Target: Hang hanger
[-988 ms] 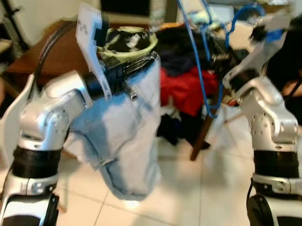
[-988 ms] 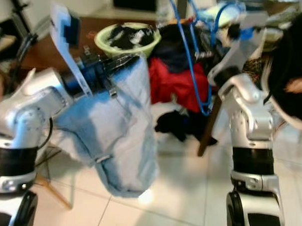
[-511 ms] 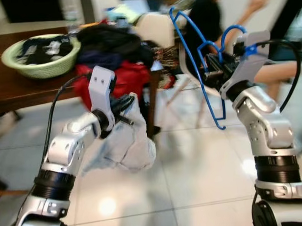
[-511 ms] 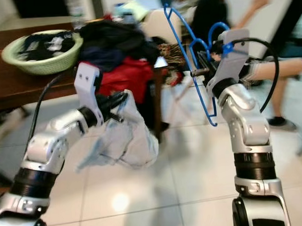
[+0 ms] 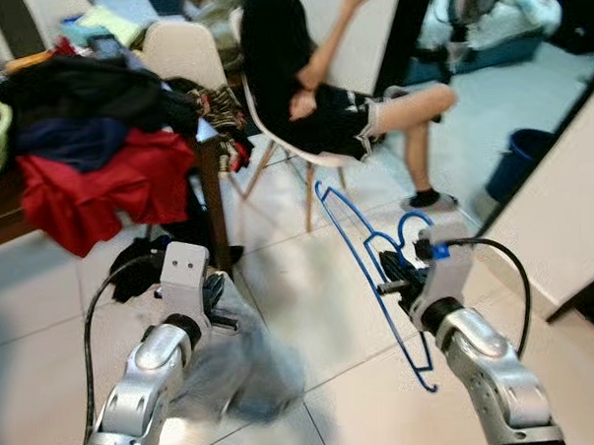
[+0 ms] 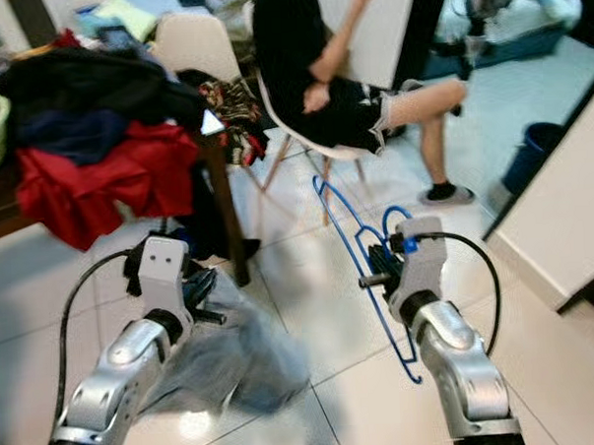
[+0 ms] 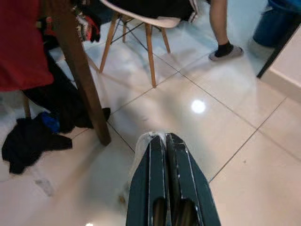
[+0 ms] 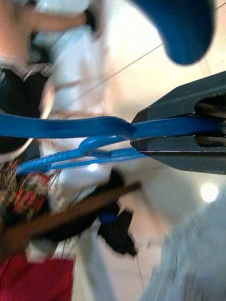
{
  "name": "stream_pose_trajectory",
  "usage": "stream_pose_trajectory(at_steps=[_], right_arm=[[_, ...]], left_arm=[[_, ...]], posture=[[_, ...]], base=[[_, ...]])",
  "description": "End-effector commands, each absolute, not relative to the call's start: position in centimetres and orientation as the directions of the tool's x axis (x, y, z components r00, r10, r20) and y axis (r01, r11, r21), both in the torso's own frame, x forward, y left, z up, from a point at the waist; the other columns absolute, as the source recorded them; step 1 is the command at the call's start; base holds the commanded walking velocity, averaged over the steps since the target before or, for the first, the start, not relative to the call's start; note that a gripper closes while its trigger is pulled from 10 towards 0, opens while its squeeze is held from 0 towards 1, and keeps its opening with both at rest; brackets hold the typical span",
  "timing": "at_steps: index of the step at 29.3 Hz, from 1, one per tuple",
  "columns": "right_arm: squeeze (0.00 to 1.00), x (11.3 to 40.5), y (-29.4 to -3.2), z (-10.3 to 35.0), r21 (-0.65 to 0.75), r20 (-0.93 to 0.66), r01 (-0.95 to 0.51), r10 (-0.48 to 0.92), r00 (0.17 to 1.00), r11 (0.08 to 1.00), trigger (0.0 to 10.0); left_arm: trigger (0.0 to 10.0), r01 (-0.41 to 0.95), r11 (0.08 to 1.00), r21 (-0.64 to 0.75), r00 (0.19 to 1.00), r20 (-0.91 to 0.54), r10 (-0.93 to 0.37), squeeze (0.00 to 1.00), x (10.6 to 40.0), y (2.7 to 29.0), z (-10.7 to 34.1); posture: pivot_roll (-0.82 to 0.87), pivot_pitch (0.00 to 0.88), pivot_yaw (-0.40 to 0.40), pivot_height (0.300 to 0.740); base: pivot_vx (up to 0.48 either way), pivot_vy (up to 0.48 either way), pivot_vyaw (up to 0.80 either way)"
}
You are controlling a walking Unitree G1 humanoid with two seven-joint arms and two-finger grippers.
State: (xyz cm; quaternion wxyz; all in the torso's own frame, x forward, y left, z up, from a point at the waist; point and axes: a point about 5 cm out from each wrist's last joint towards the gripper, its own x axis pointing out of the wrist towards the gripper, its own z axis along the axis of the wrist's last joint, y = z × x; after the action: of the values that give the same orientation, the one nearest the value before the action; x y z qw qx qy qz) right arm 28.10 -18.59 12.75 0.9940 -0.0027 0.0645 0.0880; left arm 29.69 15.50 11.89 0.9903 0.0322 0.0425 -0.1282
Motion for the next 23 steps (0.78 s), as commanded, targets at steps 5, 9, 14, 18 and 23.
stream_pose_trajectory(at_steps=[5, 9, 14, 18, 23], right_arm=[[0.0, 26.1, -19.8, 11.7, -0.017, -0.159, -0.083, 0.079, 0.984, 0.996, 10.0], [0.0, 24.0, -20.7, 11.0, 0.039, -0.179, 0.009, -0.002, 0.984, 0.999, 10.0], [0.0, 22.8, -20.7, 10.8, 0.078, -0.178, 0.028, -0.014, 0.984, 0.997, 10.0], [0.0, 23.4, -20.8, 10.1, 0.126, -0.188, 0.038, -0.013, 0.982, 0.991, 10.0], [0.0, 24.7, -20.4, 10.1, 0.167, -0.19, 0.01, 0.023, 0.982, 0.986, 10.0]], left_arm=[[10.0, 0.302, 0.952, 0.052, 0.952, -0.06, -0.299, 0.0, 28.7, 15.5, 12.1], [10.0, 0.267, 0.964, -0.009, 0.96, -0.083, -0.267, 0.0, 27.1, 16.3, 11.1], [10.0, 0.287, 0.95, -0.119, 0.955, -0.04, -0.294, 0.0, 27.2, 16.2, 11.2], [10.0, 0.299, 0.936, -0.187, 0.951, -0.024, -0.309, 0.0, 27.6, 16.4, 11.3], [10.0, 0.3, 0.922, -0.245, 0.95, -0.015, -0.313, 0.0, 27.6, 16.8, 11.4]], posture=[[0.04, 0.19, -0.027, 0.74], [0.04, 0.186, -0.024, 0.74], [0.02, 0.195, -0.01, 0.74], [0.04, 0.199, -0.008, 0.74], [0.06, 0.201, -0.015, 0.74]], base=[[0.0, 0.0, -0.8], [0.0, 0.0, -0.4], [0.0, 0.0, -0.48], [0.0, 0.0, 0.0], [0.0, 0.0, 0.0]])
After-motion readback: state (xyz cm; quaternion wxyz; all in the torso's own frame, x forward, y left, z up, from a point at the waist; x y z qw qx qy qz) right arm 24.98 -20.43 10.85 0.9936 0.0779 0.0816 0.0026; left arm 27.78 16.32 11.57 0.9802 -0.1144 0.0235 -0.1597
